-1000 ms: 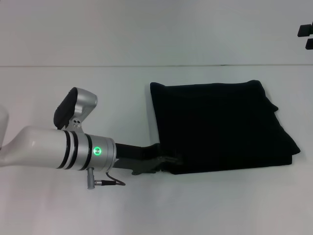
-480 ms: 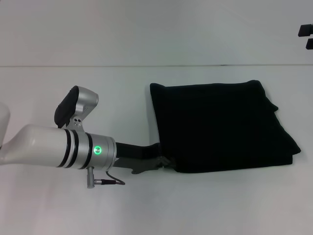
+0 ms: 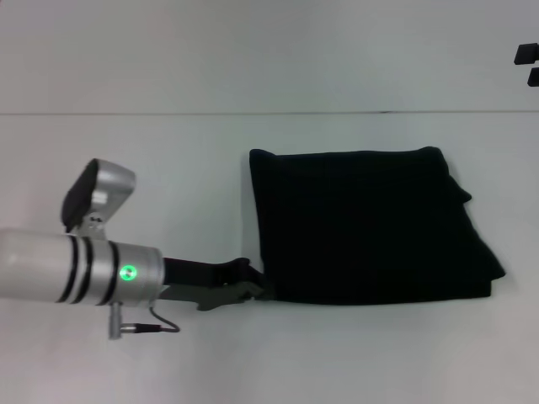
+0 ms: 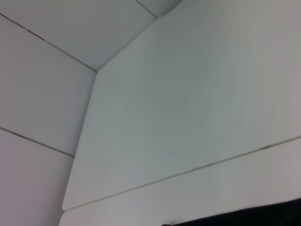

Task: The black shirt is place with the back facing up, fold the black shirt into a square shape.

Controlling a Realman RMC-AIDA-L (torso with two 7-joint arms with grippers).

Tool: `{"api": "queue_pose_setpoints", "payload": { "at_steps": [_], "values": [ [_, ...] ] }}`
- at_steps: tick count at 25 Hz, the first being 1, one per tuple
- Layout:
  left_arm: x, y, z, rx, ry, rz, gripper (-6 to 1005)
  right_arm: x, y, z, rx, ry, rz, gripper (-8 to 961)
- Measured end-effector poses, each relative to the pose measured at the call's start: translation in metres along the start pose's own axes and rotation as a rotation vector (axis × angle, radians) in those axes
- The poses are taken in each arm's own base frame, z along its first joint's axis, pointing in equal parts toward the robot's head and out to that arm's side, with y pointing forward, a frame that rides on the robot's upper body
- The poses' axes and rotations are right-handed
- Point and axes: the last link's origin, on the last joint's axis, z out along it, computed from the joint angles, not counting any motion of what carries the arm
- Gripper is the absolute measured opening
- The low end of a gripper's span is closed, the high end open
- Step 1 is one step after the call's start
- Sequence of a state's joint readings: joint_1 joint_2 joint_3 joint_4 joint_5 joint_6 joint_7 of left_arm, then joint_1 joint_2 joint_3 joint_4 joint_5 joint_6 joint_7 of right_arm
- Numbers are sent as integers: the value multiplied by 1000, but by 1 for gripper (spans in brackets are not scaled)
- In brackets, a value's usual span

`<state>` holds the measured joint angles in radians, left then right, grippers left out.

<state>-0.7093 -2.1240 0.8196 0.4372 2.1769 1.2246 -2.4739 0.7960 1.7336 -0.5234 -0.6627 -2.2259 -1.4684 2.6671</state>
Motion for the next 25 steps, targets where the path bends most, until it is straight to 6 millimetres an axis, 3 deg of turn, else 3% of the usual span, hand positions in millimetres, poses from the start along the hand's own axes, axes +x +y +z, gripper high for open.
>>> {"api": "queue_pose_setpoints", "payload": {
  "at_steps": [9,18,22,25],
  "values": [
    [-6,-16,-21,11,8,-23,29,0,1,1,1,1,-1,574],
    [-5,-16,-29,-3,8,-24,31,-1,1,1,-1,-3,1,586],
    [1,-17,-51,4,-13,3,39,-1,2,1,-3,-3,-1,592],
    [8,-23,-72,17,29,7,208,-2,2,0,-3,-5,-12,596]
  ]
}}
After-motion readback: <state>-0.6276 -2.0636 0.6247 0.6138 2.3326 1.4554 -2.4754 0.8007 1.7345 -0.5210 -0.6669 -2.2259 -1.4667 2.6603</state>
